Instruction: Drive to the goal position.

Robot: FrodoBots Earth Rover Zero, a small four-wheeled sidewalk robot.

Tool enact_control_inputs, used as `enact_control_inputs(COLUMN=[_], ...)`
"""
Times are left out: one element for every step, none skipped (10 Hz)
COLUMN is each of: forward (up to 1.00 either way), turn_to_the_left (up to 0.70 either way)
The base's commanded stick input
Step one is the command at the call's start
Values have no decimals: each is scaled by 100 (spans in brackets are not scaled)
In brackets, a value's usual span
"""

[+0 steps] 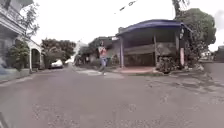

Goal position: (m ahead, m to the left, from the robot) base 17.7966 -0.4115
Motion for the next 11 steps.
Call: enact_control_inputs(forward=[70, 70, 70, 70, 70, 70, 70, 70, 70, 70, 70], turn_to_the_left=[35, 23, 0, 0, 0, 0, 0, 0, 0, 0, 0])
